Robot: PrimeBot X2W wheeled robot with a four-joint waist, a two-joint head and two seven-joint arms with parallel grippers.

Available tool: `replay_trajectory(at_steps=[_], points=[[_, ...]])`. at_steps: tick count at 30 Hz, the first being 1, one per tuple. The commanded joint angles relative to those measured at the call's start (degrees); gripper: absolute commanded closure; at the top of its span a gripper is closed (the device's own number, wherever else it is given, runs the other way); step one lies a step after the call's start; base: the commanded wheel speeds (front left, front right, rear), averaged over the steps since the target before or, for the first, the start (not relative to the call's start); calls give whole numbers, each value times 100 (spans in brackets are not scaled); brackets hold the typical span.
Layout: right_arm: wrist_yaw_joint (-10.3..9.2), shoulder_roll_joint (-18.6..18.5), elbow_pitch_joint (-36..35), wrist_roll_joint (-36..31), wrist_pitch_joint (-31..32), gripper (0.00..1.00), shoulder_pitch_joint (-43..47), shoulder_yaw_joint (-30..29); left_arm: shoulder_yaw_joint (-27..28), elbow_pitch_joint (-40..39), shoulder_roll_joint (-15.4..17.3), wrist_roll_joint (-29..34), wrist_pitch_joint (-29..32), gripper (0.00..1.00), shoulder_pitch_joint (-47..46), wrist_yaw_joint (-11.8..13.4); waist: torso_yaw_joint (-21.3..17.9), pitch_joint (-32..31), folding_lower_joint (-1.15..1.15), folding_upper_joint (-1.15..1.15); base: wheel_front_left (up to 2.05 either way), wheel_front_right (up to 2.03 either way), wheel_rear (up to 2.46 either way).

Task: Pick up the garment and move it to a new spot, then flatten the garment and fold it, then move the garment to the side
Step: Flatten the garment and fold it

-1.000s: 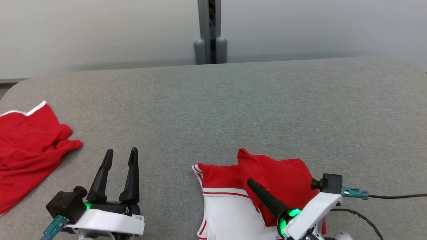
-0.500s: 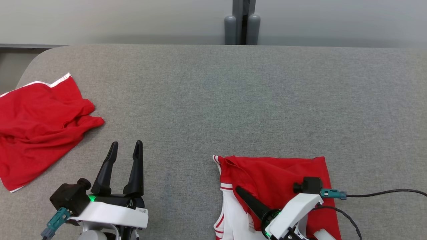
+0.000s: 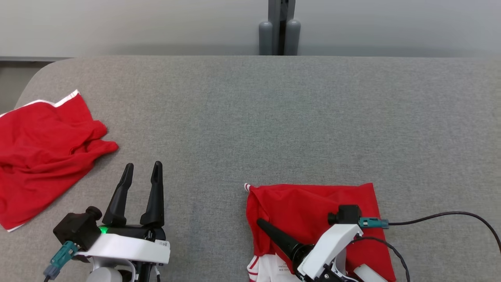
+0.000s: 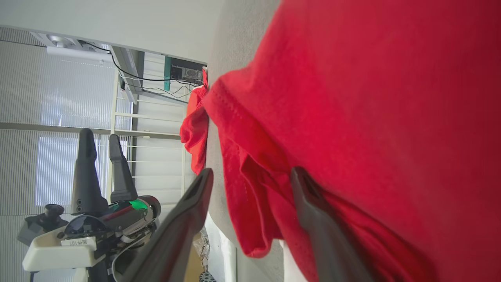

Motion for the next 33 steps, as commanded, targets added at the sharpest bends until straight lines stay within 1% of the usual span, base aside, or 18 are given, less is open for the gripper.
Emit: replay_trajectory(at_steps=[1,4,8,12,15,18,20,23,24,28,29,31,33], points=[[13,-79,44,-22,14,0,-49,4,25,-4,18,34,-17,0,20,-8,-55,-50,0,0,0,0,0],[13,-78,165,-207,56,0,-163,-31,74,-9,19,67,-17,0,71,-8,-152,-150,0,0,0,0,0],[12,-74,332,-554,300,0,-241,-156,146,-45,19,89,-17,0,113,-8,-298,-284,0,0,0,0,0],[13,-67,198,-995,451,0,-240,-504,176,-64,20,108,-17,0,196,-8,-429,-391,0,0,0,0,0],[13,-68,-37,-1443,591,0,-212,-995,200,-91,19,82,-17,0,199,-8,-522,-446,0,0,0,0,0],[13,-96,-403,-2102,688,0,-166,-1618,222,-119,18,41,-16,0,218,-8,-618,-476,0,0,0,0,0],[13,-86,-666,-2589,820,0,-85,-2132,215,-144,19,33,-17,0,235,-8,-677,-485,0,0,0,0,0],[13,-64,-1297,-3376,1014,0,-3,-2817,193,-173,20,53,-17,0,204,-8,-758,-464,0,0,0,0,0],[13,-64,-1297,-3376,1014,0,-3,-2817,193,-173,20,53,-17,0,204,-8,-758,-464,0,0,0,0,0],[12,-59,-2311,-4567,1132,0,165,-3372,161,-207,21,84,-17,0,107,-8,-841,-414,0,0,0,0,0],[13,-55,-2511,-4801,1154,0,213,-3479,154,-219,18,90,-17,0,78,-8,-858,-399,0,0,0,0,0],[12,-64,-2794,-4977,1160,0,332,-3732,139,-232,18,103,-17,0,55,-8,-893,-376,0,0,0,0,0],[13,-98,-3059,-5492,1018,0,359,-3761,116,-239,18,107,-17,0,54,-8,-924,-349,0,0,0,0,0]])
